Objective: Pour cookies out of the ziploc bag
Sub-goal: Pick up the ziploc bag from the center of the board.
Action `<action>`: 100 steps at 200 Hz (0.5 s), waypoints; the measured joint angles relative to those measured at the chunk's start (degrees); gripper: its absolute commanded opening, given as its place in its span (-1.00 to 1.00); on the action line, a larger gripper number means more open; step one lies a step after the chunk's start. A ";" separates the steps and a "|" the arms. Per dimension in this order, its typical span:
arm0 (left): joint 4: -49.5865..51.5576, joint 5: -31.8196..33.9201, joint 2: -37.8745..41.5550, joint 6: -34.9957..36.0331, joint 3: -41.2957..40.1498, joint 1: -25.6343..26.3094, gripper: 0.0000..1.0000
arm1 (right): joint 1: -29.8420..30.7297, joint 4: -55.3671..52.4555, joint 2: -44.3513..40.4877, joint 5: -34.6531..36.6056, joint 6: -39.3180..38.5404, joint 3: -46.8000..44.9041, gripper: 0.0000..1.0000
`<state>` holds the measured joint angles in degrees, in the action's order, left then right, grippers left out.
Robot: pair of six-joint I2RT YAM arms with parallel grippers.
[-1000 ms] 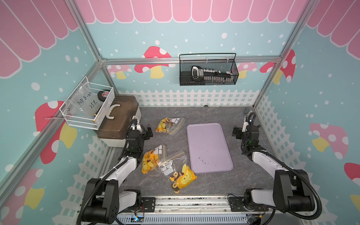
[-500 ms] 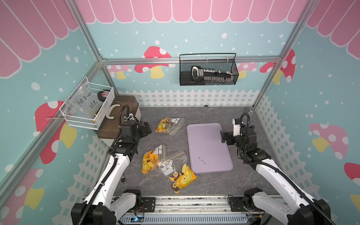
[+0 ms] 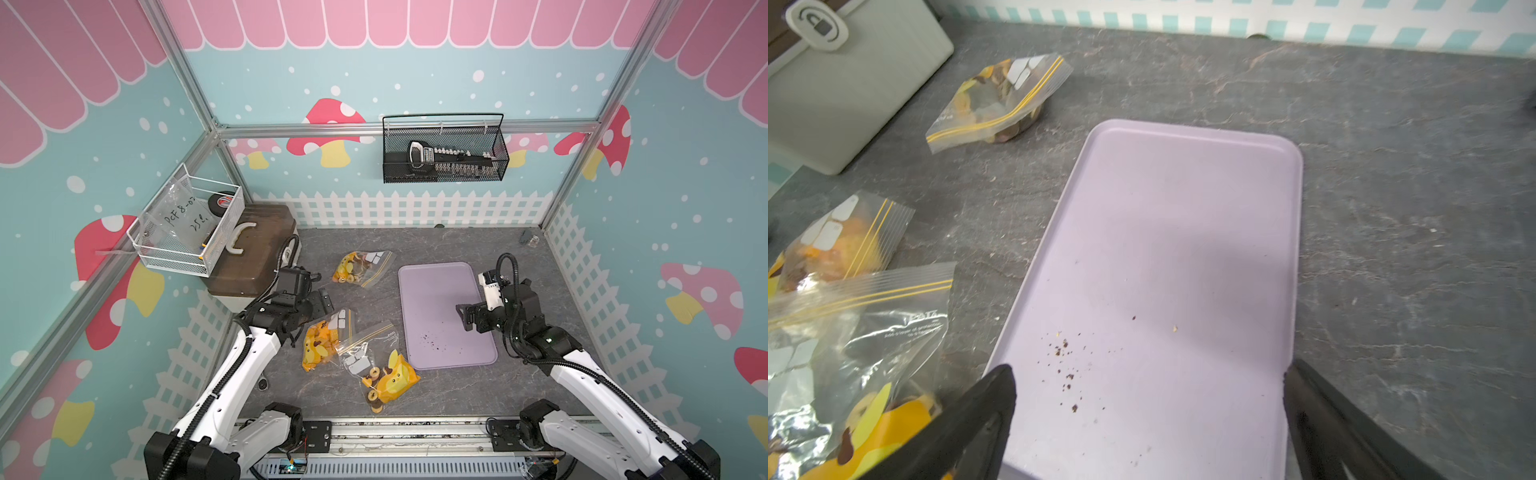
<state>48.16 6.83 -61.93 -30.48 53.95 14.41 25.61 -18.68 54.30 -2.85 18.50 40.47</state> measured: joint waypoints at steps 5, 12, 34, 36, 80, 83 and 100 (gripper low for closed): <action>0.42 0.07 -0.28 -0.42 0.00 0.92 0.78 | 0.17 0.00 0.76 -0.50 0.11 0.00 0.97; 0.96 0.33 -0.87 -0.90 0.02 2.19 0.77 | 0.44 0.00 1.79 -1.31 0.33 0.00 0.97; 1.97 1.11 -3.67 -2.10 0.11 4.92 0.70 | 1.42 0.20 4.57 -2.99 0.90 0.00 0.97; 2.01 1.16 -3.89 -2.19 0.11 5.03 0.69 | 1.51 0.22 4.76 -3.08 0.94 0.00 0.97; 2.64 1.97 -10.25 -2.34 0.11 8.59 0.63 | 3.08 2.34 7.58 -4.96 1.27 0.00 0.97; 2.60 1.95 -10.54 -2.34 0.11 8.63 0.62 | 3.08 2.45 7.74 -5.03 1.29 0.00 0.97; 2.51 1.97 -12.28 -2.29 0.09 8.90 0.62 | 3.10 2.95 8.61 -5.38 1.25 0.00 0.97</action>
<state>50.68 8.80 -74.22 -32.77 54.04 23.31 28.71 -15.73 62.92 -8.23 19.75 40.47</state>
